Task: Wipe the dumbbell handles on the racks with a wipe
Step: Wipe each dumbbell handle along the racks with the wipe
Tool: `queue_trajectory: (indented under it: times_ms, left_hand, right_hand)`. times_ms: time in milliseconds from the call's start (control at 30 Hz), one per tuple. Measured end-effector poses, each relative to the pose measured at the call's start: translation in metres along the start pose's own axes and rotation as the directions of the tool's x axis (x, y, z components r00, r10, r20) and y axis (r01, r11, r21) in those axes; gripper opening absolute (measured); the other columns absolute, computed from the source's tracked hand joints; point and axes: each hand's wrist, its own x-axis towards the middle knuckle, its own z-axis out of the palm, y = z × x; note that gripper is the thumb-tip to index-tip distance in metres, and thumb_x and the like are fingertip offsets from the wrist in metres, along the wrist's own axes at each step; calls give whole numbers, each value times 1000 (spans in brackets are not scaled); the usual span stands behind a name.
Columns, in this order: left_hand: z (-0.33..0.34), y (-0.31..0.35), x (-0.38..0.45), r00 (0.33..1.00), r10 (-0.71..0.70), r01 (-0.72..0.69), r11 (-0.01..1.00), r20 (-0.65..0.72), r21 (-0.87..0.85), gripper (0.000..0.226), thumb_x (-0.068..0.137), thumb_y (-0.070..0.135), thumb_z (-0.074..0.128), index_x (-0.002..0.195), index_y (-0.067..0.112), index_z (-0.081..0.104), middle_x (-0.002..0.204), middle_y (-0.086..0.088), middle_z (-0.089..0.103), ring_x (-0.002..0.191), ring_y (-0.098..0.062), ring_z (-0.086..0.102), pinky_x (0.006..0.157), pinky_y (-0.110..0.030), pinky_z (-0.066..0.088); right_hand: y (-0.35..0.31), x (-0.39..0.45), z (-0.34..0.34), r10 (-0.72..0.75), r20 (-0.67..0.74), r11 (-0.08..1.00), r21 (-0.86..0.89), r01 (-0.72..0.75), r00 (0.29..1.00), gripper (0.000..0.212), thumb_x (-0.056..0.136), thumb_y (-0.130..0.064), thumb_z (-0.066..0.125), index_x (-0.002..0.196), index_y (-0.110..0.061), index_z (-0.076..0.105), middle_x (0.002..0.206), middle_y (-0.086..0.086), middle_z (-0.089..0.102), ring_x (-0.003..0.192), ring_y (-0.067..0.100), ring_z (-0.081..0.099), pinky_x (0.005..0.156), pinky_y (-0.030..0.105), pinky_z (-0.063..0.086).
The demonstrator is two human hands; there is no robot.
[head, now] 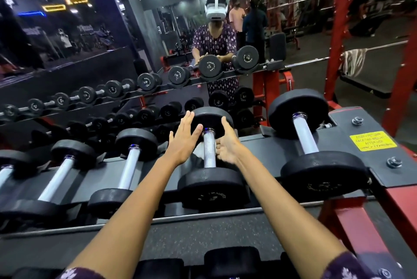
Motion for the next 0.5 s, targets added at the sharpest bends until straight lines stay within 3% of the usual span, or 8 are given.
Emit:
queue_trajectory:
  times_ms: [100, 200, 267, 333, 367, 433, 467, 500]
  left_hand:
    - [0, 0, -1, 1000, 13, -13, 1000, -8, -4, 58, 103, 45, 23, 155, 27, 5, 162, 13, -1, 148, -10, 5, 117, -49, -6]
    - [0, 0, 2, 1000, 5, -5, 1000, -17, -20, 56, 104, 43, 24, 155, 27, 6, 162, 13, -1, 148, -10, 5, 117, -49, -6]
    - [1, 0, 1, 1000, -5, 4, 1000, -17, -30, 56, 104, 41, 26, 155, 28, 7, 162, 14, 0, 148, -10, 5, 118, -49, -7]
    - [1, -1, 1, 1000, 1, -1, 1000, -22, -30, 56, 104, 41, 26, 155, 28, 7, 162, 14, 0, 148, -10, 6, 118, -49, -7]
    - [1, -1, 2, 1000, 2, -3, 999, -26, -33, 56, 104, 41, 27, 155, 28, 7, 162, 14, 0, 148, -10, 6, 118, -49, -6]
    - [2, -2, 3, 999, 3, -4, 999, -32, -46, 56, 104, 40, 27, 155, 27, 7, 162, 13, 0, 149, -10, 5, 118, -48, -6]
    - [2, -1, 2, 1000, 0, -2, 998, -30, -56, 56, 104, 40, 27, 155, 27, 7, 162, 13, 0, 149, -10, 5, 118, -48, -6]
    - [2, -1, 2, 1000, -2, 0, 998, -30, -59, 56, 104, 41, 27, 155, 28, 7, 162, 13, 0, 149, -10, 5, 118, -48, -6]
  right_hand:
    - [1, -3, -6, 53, 20, 998, -48, -52, 998, 112, 80, -80, 18, 132, 19, 33, 113, 25, 53, 92, 29, 57, 70, 34, 46]
    - [-2, 0, -2, 1, -13, 996, 89, 0, 1000, 110, 80, -79, 23, 130, 19, 34, 126, 29, 49, 109, 35, 55, 80, 39, 45]
    - [-3, -4, 0, 42, -26, 999, -29, -42, 999, 104, 79, -80, 21, 111, 15, 50, 95, 28, 64, 84, 28, 66, 66, 30, 49]
    - [-7, -12, -6, 121, 7, 976, -185, -117, 993, 98, 73, -86, 17, 90, 4, 53, 57, 16, 55, 43, 19, 56, 47, 22, 44]
    - [-7, -15, -9, 133, 9, 971, -203, -128, 991, 102, 73, -87, 15, 95, 5, 52, 60, 16, 54, 42, 19, 55, 46, 24, 45]
    - [-6, -18, -12, 138, 54, 976, -178, -127, 989, 112, 77, -83, 15, 121, 17, 44, 89, 25, 59, 71, 29, 65, 61, 33, 53]
    - [-3, -20, -9, 152, 72, 973, -188, -136, 986, 114, 79, -81, 15, 123, 20, 41, 94, 27, 61, 79, 29, 65, 61, 29, 53]
    - [0, -24, -4, 174, 70, 956, -251, -151, 982, 111, 80, -80, 13, 114, 20, 47, 80, 26, 64, 67, 24, 66, 53, 24, 52]
